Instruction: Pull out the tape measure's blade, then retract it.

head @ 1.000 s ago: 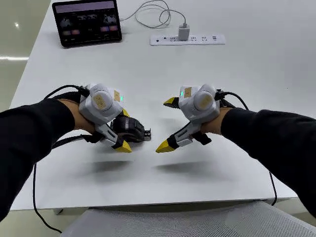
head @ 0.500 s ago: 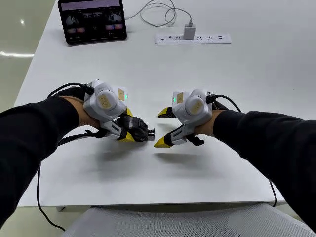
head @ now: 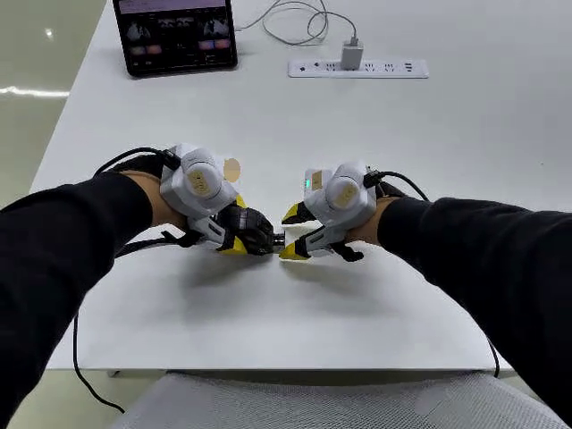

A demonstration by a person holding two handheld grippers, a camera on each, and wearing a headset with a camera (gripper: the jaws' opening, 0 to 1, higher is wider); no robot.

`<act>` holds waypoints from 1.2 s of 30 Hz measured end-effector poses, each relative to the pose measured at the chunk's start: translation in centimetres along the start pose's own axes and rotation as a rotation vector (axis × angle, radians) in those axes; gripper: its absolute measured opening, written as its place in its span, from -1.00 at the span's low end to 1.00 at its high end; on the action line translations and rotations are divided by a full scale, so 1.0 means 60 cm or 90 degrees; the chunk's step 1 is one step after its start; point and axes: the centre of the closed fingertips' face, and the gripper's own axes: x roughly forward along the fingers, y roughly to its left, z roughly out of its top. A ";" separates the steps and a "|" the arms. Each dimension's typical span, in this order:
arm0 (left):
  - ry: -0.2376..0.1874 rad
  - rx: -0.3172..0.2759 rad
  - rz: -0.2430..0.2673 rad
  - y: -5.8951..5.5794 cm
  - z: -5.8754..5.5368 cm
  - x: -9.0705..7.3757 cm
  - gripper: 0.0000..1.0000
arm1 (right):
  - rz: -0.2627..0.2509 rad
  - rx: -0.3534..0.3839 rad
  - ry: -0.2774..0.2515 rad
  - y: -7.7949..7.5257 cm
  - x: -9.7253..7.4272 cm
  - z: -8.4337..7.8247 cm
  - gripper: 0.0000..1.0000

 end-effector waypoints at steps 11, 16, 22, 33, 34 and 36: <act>-0.003 -0.001 0.001 -0.001 0.001 -0.001 -0.33 | 0.016 -0.014 0.012 0.006 0.016 -0.003 -0.73; -0.017 -0.001 0.011 -0.003 0.001 -0.001 -0.33 | 0.023 -0.018 0.011 0.008 0.019 0.000 -0.75; -0.010 0.002 0.011 -0.002 0.002 0.001 -0.33 | 0.007 -0.001 0.030 0.008 0.021 0.002 -0.75; 0.002 0.001 0.020 0.001 -0.001 0.003 -0.33 | 0.013 0.002 0.013 0.006 0.019 0.001 -0.80; 0.001 0.001 0.019 0.001 -0.001 0.003 -0.33 | 0.015 0.002 0.013 0.005 0.020 0.002 -0.80; -0.005 -0.002 0.019 0.002 -0.001 0.003 -0.33 | 0.015 0.005 0.013 0.005 0.019 0.002 -0.81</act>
